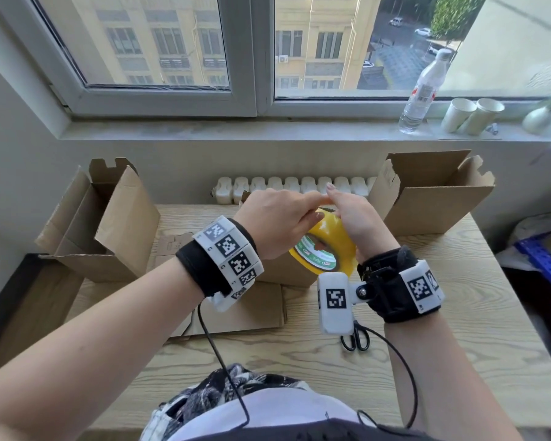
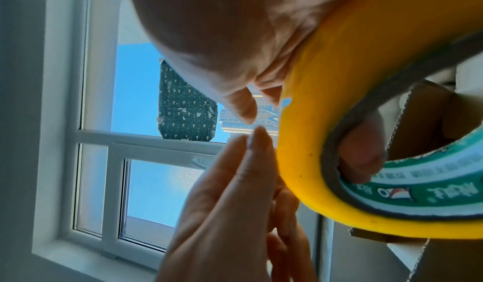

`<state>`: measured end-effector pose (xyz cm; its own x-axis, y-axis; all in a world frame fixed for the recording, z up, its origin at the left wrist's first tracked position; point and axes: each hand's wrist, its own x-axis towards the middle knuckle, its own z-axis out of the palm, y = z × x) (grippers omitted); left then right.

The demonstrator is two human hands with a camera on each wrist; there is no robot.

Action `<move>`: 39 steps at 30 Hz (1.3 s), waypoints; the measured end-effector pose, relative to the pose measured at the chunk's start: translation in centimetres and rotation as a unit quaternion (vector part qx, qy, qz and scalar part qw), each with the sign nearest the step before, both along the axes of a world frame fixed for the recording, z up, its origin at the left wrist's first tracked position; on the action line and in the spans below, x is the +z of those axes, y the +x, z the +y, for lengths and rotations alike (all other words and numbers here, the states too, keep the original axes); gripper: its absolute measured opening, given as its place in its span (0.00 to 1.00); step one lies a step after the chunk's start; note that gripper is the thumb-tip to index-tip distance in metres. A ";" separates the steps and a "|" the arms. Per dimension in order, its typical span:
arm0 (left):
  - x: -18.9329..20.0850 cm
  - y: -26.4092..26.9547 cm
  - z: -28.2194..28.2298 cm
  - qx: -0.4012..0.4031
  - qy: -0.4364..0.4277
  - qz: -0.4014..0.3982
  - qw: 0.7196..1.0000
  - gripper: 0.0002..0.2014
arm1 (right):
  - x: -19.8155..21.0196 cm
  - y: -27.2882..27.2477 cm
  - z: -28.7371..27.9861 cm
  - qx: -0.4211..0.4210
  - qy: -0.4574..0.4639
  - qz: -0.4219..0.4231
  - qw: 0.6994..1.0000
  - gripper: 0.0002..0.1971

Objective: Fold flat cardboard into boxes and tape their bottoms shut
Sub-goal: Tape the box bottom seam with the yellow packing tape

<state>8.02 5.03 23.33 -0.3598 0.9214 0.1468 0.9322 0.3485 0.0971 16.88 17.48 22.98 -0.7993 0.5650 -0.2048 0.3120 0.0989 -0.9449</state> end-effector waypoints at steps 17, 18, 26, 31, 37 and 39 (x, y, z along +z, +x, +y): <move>0.5 0.8 0.6 0.000 -0.074 0.131 0.989 0.18 | 0.0 0.2 0.1 -0.013 -0.063 0.014 0.998 0.19; 0.5 0.7 0.6 -0.004 -0.084 0.135 0.987 0.18 | 0.0 0.2 0.0 -0.009 -0.073 0.016 0.997 0.19; 0.0 -0.8 0.5 -0.047 -0.113 0.089 0.988 0.18 | -0.8 0.0 -0.6 0.015 -0.047 0.010 0.999 0.25; -0.7 -1.8 0.5 -0.031 -0.031 0.023 0.999 0.13 | -1.6 -0.6 -0.7 0.004 0.030 0.000 1.000 0.21; -2.0 -2.3 1.2 0.063 0.086 -0.350 0.931 0.17 | -1.8 -0.8 -0.1 -0.022 0.057 -0.011 0.998 0.21; -2.0 -2.1 1.3 0.092 0.113 -0.451 0.881 0.19 | -1.9 -0.8 -0.1 -0.024 0.065 -0.012 0.998 0.20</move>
<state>5.89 6.37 21.32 -0.5645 0.8189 -0.1038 0.3700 0.3634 0.8550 16.04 17.38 21.12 -0.7668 0.6251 -0.1459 0.3419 0.2055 -0.9170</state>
